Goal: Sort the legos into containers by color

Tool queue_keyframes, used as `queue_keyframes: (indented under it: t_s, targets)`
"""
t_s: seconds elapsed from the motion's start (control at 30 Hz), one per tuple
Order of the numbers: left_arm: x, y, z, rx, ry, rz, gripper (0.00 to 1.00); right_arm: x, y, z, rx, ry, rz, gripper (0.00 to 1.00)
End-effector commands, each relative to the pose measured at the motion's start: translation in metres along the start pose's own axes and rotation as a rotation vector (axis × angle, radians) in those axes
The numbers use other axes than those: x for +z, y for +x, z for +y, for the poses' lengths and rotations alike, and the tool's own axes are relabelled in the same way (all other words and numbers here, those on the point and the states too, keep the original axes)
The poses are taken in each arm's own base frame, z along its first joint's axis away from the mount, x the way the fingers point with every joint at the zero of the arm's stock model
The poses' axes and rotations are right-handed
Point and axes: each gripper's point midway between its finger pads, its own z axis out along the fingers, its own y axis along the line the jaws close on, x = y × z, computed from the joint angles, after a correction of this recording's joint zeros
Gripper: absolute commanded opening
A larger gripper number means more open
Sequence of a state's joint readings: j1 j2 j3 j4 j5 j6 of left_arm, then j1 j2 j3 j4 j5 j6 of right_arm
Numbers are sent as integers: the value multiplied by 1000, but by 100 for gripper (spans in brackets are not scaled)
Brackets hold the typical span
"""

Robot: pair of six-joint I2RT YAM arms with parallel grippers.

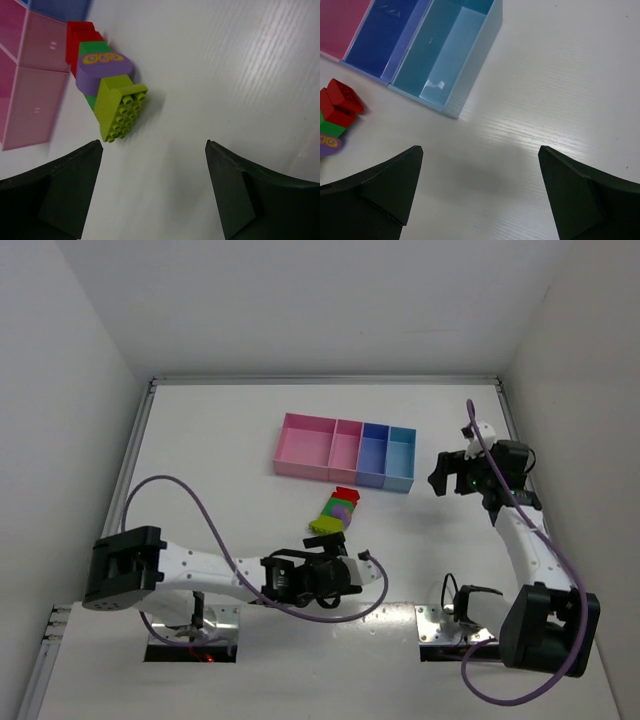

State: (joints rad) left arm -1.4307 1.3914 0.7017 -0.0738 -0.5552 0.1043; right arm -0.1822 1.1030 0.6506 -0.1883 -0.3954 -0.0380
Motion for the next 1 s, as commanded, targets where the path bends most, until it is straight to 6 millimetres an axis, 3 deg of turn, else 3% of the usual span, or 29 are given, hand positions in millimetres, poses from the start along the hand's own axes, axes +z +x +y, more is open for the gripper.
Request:
queue_keyframes:
  t_s: [0.0,0.03,0.2,0.47,0.73,0.97]
  targets:
    - [4,-38,18,-39,-182,-67,90,-5,-15,-4,-29,20,-58,100]
    - [6,-39,23,-53,-228,-60,90,-7,-18,-3,-43,11,-68,100]
    - [25,-33,10,-46,-269,-7,89,-11,-16,-6,-24,13,-66,100]
    - [39,-23,4,-42,-306,58,87,-16,-18,-12,-11,18,-83,100]
    - [59,12,17,-100,-362,186,81,-17,-15,-19,-1,23,-80,100]
    - [67,25,27,-142,-390,219,72,-12,-8,-21,19,16,-56,100]
